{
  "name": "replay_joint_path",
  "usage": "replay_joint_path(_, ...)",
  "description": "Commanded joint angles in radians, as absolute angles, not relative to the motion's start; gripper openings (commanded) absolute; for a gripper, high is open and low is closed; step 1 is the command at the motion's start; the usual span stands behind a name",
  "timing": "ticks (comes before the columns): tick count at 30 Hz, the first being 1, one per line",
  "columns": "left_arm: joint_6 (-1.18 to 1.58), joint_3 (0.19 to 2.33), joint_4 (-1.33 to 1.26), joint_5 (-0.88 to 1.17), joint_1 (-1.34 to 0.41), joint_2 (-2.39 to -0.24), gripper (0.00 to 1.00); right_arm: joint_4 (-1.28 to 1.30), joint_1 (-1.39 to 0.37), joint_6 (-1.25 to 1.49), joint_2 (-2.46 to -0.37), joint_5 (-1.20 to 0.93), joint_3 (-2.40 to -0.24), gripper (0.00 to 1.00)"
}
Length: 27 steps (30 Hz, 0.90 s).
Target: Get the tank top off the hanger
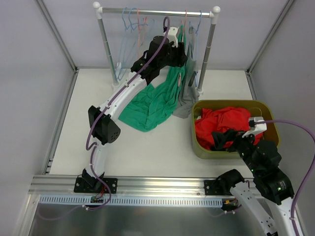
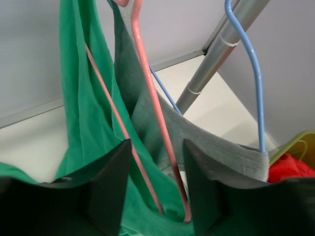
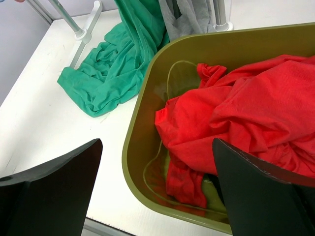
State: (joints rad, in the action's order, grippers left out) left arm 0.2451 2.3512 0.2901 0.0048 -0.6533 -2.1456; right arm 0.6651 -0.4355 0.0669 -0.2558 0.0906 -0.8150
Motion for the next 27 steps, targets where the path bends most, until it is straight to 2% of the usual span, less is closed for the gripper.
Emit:
replay_joint_path(1, 0.229, 2.399, 0.227, -0.049, -0.652, -2.120, 0.43, 0.675, -0.433, 0.023, -0.239, 0.089, -0.868, 0.99)
replay_joint_path(2, 0.224, 2.401, 0.224, -0.052, -0.652, -2.118, 0.35, 0.675, -0.433, 0.011, -0.241, 0.089, -0.871, 0.99)
replay_joint_path(7, 0.210, 2.401, 0.193, -0.067, -0.652, -2.098, 0.18, 0.675, -0.433, 0.008, -0.230, 0.101, -0.848, 0.99)
replay_joint_path(8, 0.204, 2.401, 0.180, -0.069, -0.652, -2.098, 0.12, 0.673, -0.431, 0.009, -0.226, 0.097, -0.845, 1.00)
replay_joint_path(9, 0.206, 2.401, 0.173, -0.072, -0.649, -2.100, 0.02, 0.672, -0.433, 0.008, -0.224, 0.097, -0.842, 1.00)
replay_joint_path(10, 0.209, 2.401, 0.169, -0.071, -0.646, -2.102, 0.00, 0.670, -0.433, 0.009, -0.225, 0.094, -0.842, 0.99)
replay_joint_path(14, 0.231, 2.364, 0.163, -0.095, -0.647, -2.074, 0.00, 0.667, -0.433, -0.021, -0.221, 0.095, -0.831, 0.99)
replay_joint_path(23, 0.265, 2.122, 0.156, -0.268, -0.652, -1.815, 0.00, 0.646, -0.433, -0.032, -0.252, 0.101, -0.830, 0.99)
replay_joint_path(27, 0.244, 2.079, 0.153, -0.247, -0.652, -1.744, 0.00, 0.626, -0.433, -0.037, -0.253, 0.101, -0.822, 0.99)
